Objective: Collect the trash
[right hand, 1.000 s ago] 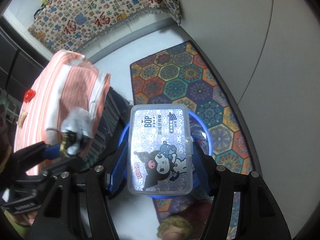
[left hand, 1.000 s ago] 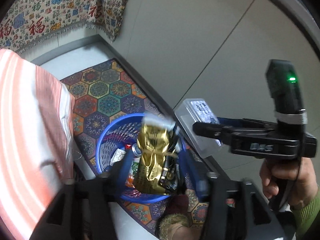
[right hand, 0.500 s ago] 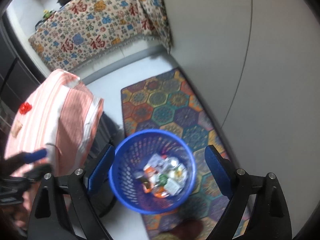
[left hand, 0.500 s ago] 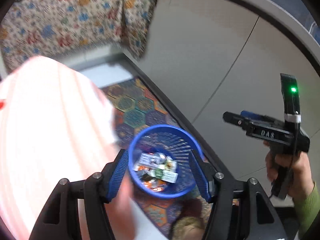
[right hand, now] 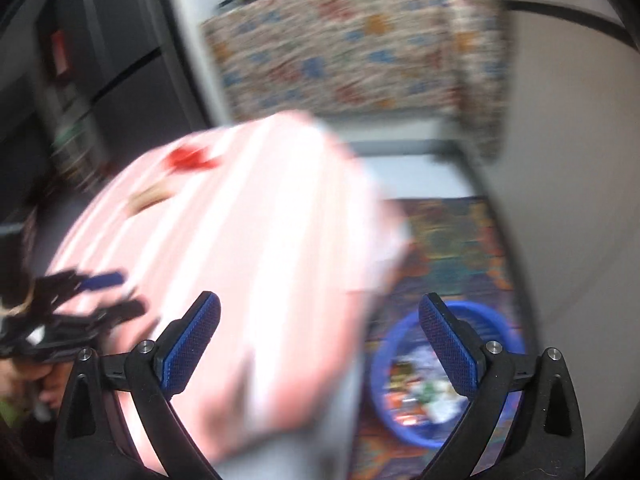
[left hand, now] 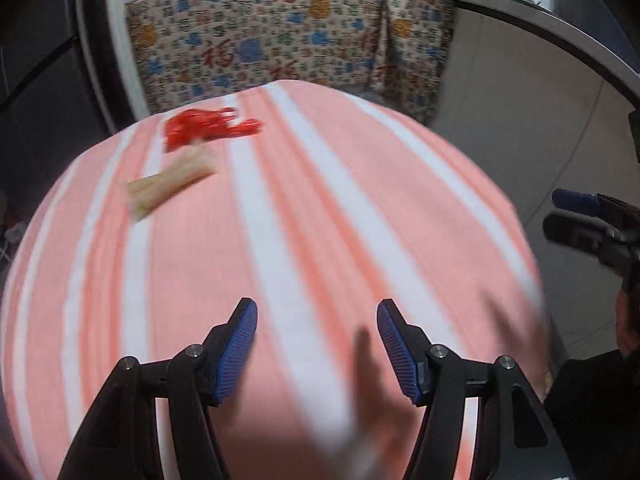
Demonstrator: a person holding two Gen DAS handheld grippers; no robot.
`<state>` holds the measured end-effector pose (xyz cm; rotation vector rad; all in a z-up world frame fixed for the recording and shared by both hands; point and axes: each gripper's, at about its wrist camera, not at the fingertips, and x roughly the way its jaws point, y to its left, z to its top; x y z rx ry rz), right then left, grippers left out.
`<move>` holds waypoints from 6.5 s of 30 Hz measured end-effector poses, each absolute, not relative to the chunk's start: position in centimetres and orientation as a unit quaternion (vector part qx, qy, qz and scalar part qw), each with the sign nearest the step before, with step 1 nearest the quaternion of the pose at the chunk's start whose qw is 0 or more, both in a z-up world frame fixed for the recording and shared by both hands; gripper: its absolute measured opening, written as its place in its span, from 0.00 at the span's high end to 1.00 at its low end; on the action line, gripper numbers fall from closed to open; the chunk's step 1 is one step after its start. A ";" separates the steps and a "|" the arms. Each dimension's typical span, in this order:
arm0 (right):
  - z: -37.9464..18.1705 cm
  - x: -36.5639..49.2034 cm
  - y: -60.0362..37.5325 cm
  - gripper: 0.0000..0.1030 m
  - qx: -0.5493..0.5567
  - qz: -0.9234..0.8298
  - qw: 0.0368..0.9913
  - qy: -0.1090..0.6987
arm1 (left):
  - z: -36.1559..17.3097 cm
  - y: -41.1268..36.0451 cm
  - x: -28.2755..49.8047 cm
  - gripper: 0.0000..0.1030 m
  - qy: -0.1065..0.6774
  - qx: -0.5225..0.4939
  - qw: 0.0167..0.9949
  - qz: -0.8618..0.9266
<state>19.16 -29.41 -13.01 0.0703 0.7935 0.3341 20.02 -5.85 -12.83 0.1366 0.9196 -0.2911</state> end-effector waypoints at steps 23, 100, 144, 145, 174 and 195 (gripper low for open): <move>-18.3 24.4 -14.1 0.00 -0.078 0.182 0.884 0.424 | -15.2 4.5 34.9 0.11 0.459 0.108 0.857 -0.210; -14.5 22.8 -14.7 0.27 -0.126 0.284 0.845 0.435 | -13.3 11.5 24.7 0.18 0.441 -0.019 0.883 -0.158; -16.2 18.3 -49.9 0.57 0.164 0.022 0.865 0.474 | -13.6 -28.7 20.3 0.80 0.475 0.041 0.769 -0.425; -17.0 18.5 -50.7 0.57 0.171 0.016 0.862 0.476 | -14.4 -29.7 20.6 0.80 0.482 0.043 0.765 -0.425; -13.1 9.0 -51.6 0.00 0.136 -0.093 0.899 0.406 | -10.1 -27.1 12.3 0.16 0.348 0.111 0.857 -0.363; -9.7 -1.5 -44.2 0.00 0.120 -0.094 0.902 0.403 | -9.9 -22.7 7.9 0.15 0.404 0.125 0.860 -0.285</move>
